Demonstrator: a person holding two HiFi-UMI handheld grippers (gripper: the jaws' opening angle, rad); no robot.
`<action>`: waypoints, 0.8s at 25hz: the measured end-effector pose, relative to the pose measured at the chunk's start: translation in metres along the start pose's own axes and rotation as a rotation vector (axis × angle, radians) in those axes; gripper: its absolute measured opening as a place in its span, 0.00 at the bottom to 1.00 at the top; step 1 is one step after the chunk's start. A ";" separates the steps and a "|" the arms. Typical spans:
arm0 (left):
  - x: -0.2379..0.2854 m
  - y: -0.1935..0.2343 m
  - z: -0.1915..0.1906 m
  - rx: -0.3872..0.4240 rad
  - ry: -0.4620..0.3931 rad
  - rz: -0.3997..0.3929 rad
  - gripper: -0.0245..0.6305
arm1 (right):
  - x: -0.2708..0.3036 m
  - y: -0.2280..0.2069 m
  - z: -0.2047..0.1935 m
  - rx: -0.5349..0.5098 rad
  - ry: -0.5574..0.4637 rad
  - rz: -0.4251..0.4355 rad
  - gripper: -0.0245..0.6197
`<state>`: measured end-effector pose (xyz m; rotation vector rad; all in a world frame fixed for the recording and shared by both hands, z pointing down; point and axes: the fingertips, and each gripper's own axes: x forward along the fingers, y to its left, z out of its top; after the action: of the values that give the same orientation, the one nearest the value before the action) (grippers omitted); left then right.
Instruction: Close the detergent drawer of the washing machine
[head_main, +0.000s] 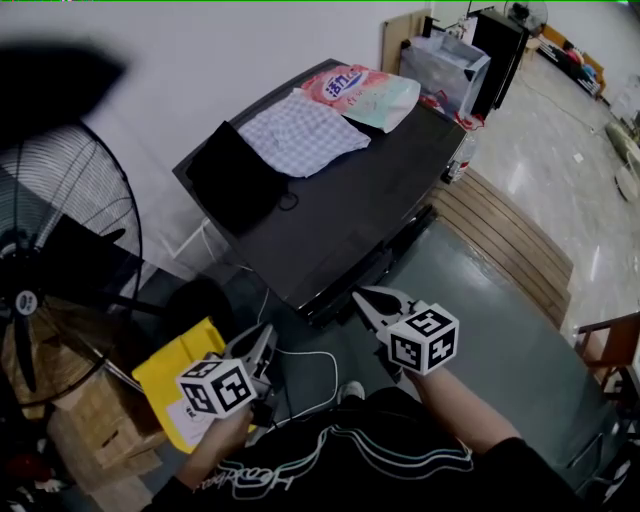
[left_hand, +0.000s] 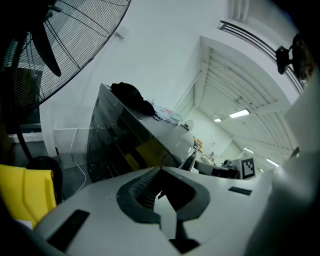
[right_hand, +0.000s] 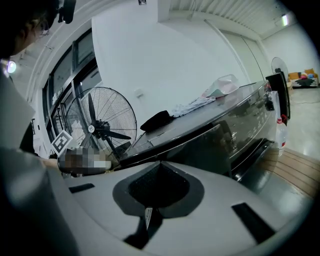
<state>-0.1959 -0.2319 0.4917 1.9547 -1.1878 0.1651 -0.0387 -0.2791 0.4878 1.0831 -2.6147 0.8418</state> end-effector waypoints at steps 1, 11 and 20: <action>0.000 0.002 0.001 -0.003 -0.002 0.002 0.08 | 0.002 0.000 0.001 -0.004 0.003 -0.002 0.08; -0.003 0.009 0.010 -0.015 -0.025 0.012 0.08 | 0.012 -0.001 0.005 -0.022 0.031 -0.035 0.08; -0.019 0.013 0.005 -0.042 -0.051 0.055 0.08 | 0.014 -0.001 0.005 -0.033 0.065 -0.029 0.08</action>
<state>-0.2180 -0.2248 0.4868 1.9009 -1.2689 0.1181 -0.0483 -0.2907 0.4893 1.0641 -2.5449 0.8110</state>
